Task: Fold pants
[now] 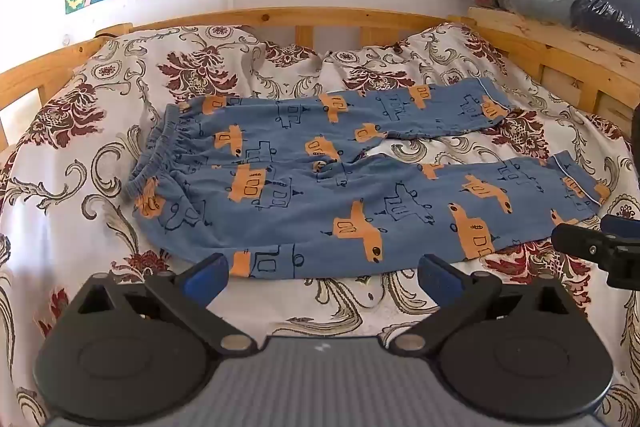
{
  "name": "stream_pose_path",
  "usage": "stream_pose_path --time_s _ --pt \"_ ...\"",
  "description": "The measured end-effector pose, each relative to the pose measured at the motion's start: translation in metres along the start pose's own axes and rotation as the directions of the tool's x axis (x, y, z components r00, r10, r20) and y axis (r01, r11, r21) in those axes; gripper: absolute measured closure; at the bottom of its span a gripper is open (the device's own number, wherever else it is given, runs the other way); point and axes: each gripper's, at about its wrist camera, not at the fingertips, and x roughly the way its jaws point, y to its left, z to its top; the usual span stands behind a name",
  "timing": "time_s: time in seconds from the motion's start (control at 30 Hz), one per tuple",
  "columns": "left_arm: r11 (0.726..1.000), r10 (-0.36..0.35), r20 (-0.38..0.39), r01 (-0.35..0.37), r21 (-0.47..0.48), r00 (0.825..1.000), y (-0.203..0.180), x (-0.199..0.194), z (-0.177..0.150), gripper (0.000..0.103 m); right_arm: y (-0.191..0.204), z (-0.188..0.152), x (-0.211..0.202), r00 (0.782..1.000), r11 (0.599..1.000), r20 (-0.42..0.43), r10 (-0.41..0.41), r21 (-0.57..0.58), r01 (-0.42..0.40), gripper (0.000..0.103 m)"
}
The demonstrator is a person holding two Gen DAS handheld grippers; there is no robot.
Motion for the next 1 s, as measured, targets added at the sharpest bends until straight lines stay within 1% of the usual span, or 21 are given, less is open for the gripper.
stream_pose_path --time_s 1.0 --pt "1.000 -0.001 -0.005 0.001 -0.003 1.000 0.0000 0.0001 0.0001 0.000 -0.0001 -0.0008 -0.0006 1.000 1.000 -0.002 0.000 0.001 0.000 0.001"
